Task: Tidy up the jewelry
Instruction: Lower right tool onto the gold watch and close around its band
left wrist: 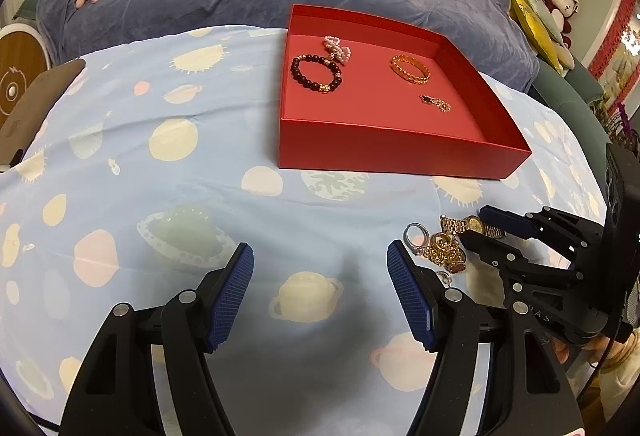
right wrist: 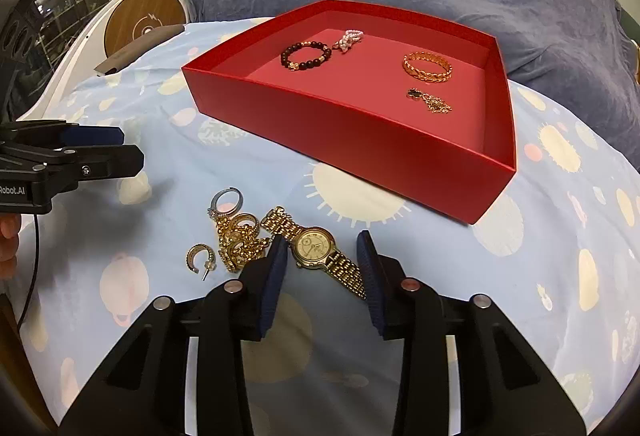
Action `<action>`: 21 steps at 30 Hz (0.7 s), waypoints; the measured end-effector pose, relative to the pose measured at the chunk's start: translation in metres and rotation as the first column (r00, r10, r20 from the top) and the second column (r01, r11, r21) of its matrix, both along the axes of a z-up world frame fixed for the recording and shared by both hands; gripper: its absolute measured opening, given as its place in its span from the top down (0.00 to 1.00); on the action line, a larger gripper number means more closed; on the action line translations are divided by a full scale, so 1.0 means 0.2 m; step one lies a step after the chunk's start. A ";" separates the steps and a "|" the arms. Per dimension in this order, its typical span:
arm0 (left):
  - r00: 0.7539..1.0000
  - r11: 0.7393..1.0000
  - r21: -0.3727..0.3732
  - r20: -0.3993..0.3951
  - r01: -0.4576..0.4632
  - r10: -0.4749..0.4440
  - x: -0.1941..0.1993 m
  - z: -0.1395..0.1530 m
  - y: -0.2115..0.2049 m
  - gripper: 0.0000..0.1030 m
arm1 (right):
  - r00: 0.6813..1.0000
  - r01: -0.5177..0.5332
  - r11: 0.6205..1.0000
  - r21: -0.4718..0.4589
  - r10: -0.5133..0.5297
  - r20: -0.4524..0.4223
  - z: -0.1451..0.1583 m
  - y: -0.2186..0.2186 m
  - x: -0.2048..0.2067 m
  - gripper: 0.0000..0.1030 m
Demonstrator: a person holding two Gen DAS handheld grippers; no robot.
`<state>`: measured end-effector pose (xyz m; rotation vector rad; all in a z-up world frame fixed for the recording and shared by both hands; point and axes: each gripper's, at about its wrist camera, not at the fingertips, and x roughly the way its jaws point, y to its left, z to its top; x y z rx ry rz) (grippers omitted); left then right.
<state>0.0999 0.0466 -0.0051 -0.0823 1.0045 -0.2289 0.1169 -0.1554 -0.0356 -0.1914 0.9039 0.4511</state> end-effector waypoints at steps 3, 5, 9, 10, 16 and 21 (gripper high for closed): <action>1.000 1.000 -0.008 0.000 0.004 -0.004 0.00 0.01 0.00 0.35 | 0.999 0.020 1.000 -0.013 -0.021 -0.036 0.01 0.01 -0.01 0.78; 1.000 1.000 -0.008 -0.001 0.010 -0.010 -0.01 0.00 -0.02 0.35 | 0.996 0.051 0.999 0.003 -0.050 -0.075 0.01 0.00 -0.01 0.79; 0.999 0.999 -0.006 -0.008 0.044 -0.044 -0.03 -0.01 -0.07 0.35 | 0.987 0.115 0.993 0.038 -0.110 -0.117 0.01 -0.06 -0.06 0.79; 0.998 0.998 -0.006 -0.009 0.055 -0.056 -0.03 -0.02 -0.09 0.35 | 0.985 0.130 0.990 0.046 -0.123 -0.122 0.01 -0.08 -0.08 0.79; 0.993 0.993 0.010 -0.010 0.117 -0.117 -0.07 -0.05 -0.20 0.35 | 0.979 0.163 0.985 0.056 -0.155 -0.132 0.01 -0.13 -0.15 0.79; 0.994 0.993 0.034 -0.008 0.112 -0.112 -0.03 -0.08 -0.24 0.35 | 0.975 0.183 0.981 0.057 -0.173 -0.141 0.01 -0.14 -0.16 0.79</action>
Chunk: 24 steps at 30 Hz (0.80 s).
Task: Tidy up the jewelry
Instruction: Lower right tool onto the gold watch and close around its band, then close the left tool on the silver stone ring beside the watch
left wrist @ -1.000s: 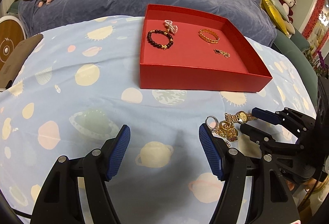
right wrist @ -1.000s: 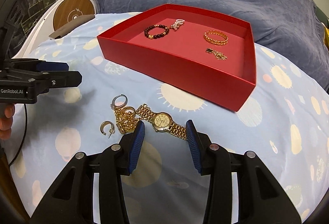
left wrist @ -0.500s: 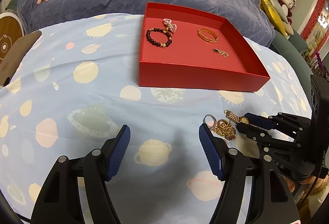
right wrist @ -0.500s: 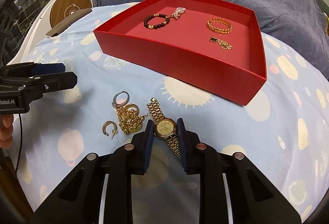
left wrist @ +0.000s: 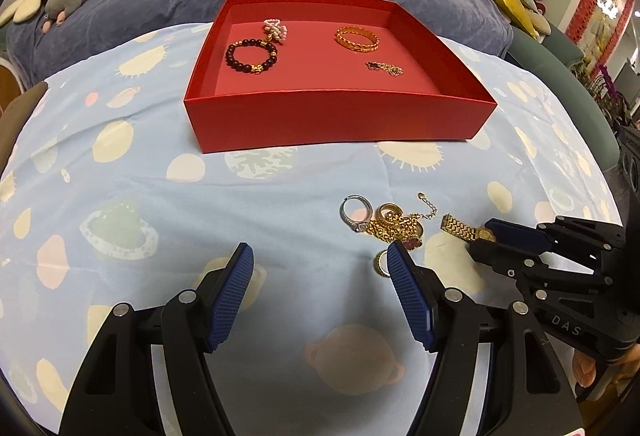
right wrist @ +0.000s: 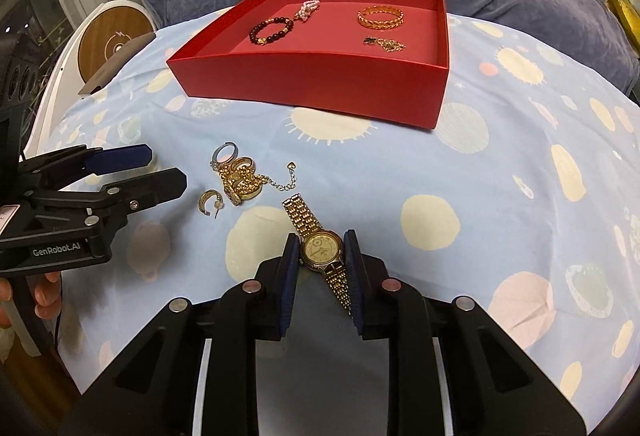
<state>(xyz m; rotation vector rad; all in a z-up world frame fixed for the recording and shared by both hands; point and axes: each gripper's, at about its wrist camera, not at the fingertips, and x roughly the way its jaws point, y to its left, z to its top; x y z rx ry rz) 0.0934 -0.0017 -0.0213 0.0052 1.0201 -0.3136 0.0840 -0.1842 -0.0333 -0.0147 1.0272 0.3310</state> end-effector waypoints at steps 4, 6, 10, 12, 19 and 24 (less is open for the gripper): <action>1.000 1.000 -0.003 -0.004 -0.017 0.017 0.04 -0.03 -0.02 0.35 | 1.000 0.014 1.000 0.000 -0.014 -0.009 0.00 0.00 -0.01 0.79; 1.000 1.000 0.011 0.009 -0.009 0.009 0.05 -0.04 -0.05 0.36 | 1.000 0.015 1.000 0.000 -0.015 -0.010 0.00 -0.01 -0.01 0.79; 0.999 0.999 0.050 0.042 0.015 -0.017 0.05 -0.05 -0.10 0.47 | 1.000 0.020 1.000 0.008 -0.020 -0.015 0.00 -0.02 -0.01 0.79; 0.998 0.998 0.062 0.056 0.024 -0.027 0.05 -0.05 -0.12 0.51 | 1.000 0.024 1.000 0.011 -0.024 -0.017 0.00 -0.02 -0.01 0.79; 0.996 0.996 0.080 0.086 0.033 -0.040 0.07 -0.06 -0.16 0.76 | 0.999 0.030 0.999 0.012 -0.029 -0.021 0.00 -0.02 -0.01 0.79; 0.993 0.993 0.102 0.096 0.057 -0.067 0.05 -0.06 -0.18 0.83 | 0.999 0.031 0.999 0.013 -0.031 -0.021 0.00 -0.03 -0.01 0.79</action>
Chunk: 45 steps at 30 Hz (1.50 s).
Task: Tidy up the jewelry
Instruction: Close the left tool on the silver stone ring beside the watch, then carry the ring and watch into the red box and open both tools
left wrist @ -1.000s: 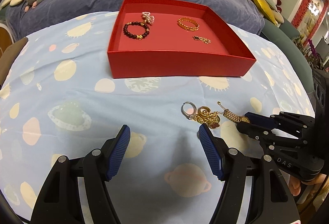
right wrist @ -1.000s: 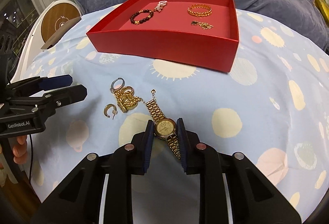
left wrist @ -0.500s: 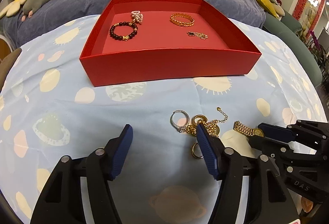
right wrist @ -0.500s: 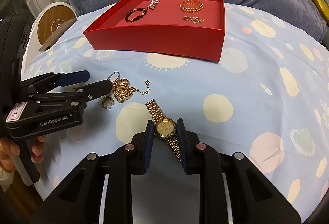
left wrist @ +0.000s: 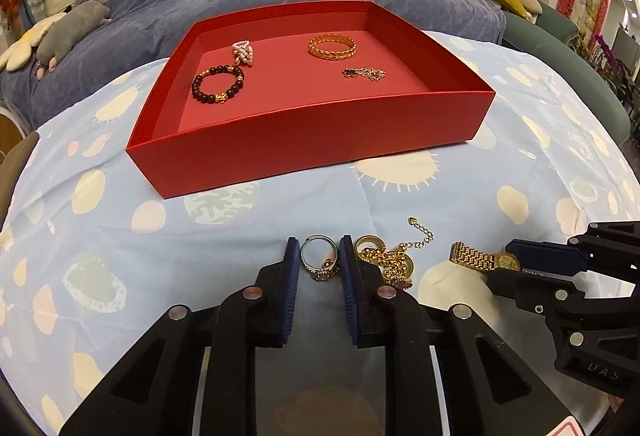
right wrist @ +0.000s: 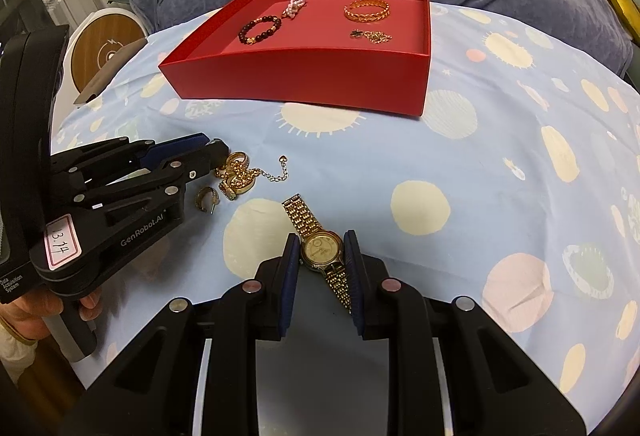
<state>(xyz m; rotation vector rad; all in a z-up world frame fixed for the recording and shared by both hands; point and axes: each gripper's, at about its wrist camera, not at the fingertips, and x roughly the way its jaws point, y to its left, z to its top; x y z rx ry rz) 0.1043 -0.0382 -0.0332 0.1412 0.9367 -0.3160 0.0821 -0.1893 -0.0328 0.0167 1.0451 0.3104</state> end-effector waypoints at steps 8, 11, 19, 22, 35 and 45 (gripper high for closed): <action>1.000 0.997 -0.076 -0.016 -0.025 0.024 0.00 0.07 0.09 0.83 | 0.999 0.011 1.000 0.012 -0.012 0.030 0.05 -0.01 0.00 0.79; 0.999 0.992 -0.117 -0.005 -0.041 0.041 -0.01 0.13 0.14 0.83 | 0.998 0.010 1.000 0.017 -0.011 0.060 0.10 -0.01 0.01 0.79; 0.996 0.984 -0.165 0.042 -0.073 0.081 0.00 0.26 0.21 0.83 | 0.993 0.019 0.999 0.046 -0.024 0.118 0.24 0.01 0.04 0.79; 0.995 0.982 -0.170 0.049 -0.083 0.093 0.01 0.28 0.22 0.83 | 0.990 0.028 0.998 0.058 -0.036 0.139 0.29 0.01 0.06 0.79; 0.983 0.968 -0.224 0.114 -0.115 0.143 0.13 0.46 0.25 0.83 | 0.964 0.087 0.988 0.125 -0.115 0.242 0.49 0.04 0.25 0.79; 0.976 0.959 -0.236 0.111 -0.159 0.189 0.36 0.46 0.27 0.83 | 0.954 0.147 0.977 0.154 -0.181 0.237 0.50 0.00 0.47 0.79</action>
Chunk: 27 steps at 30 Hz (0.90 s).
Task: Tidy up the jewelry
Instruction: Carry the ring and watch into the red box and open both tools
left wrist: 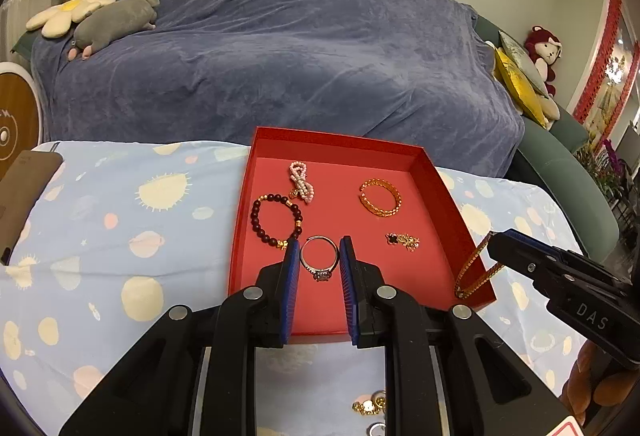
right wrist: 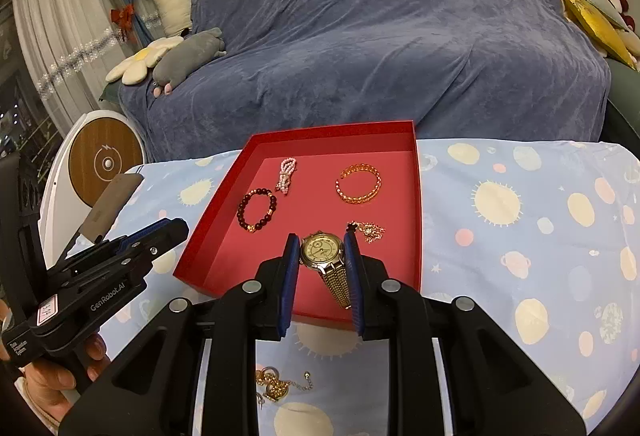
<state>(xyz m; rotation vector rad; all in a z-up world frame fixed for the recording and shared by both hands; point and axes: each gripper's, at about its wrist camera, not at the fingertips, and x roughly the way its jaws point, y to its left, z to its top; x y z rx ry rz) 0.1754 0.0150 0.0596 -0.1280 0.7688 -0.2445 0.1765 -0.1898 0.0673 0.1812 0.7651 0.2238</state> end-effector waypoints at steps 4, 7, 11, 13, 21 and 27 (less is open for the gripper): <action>1.000 1.000 -0.007 -0.012 -0.009 0.009 0.06 -0.02 0.02 0.83 | 1.000 0.022 1.000 0.019 -0.022 0.007 0.01 -0.01 0.05 0.79; 1.000 1.000 -0.017 -0.024 -0.012 0.012 0.11 -0.03 0.02 0.83 | 0.999 0.033 0.999 0.027 -0.034 0.010 0.00 -0.01 0.09 0.79; 1.000 1.000 -0.001 -0.028 -0.007 0.007 0.19 -0.05 -0.01 0.83 | 0.999 0.044 0.999 0.013 -0.044 -0.017 -0.06 0.00 0.13 0.79; 0.999 1.000 0.005 -0.032 -0.003 0.003 0.21 -0.06 -0.02 0.83 | 0.998 0.045 0.999 -0.007 -0.045 -0.043 -0.11 0.01 0.15 0.79; 0.997 1.000 0.016 -0.071 -0.017 0.018 0.26 -0.13 0.03 0.83 | 0.994 0.053 0.997 -0.049 -0.058 -0.094 -0.24 0.02 0.20 0.79; 0.993 0.999 0.023 -0.113 -0.029 0.031 0.29 -0.19 0.06 0.82 | 0.990 0.069 0.996 -0.048 -0.074 -0.119 -0.28 0.00 0.21 0.78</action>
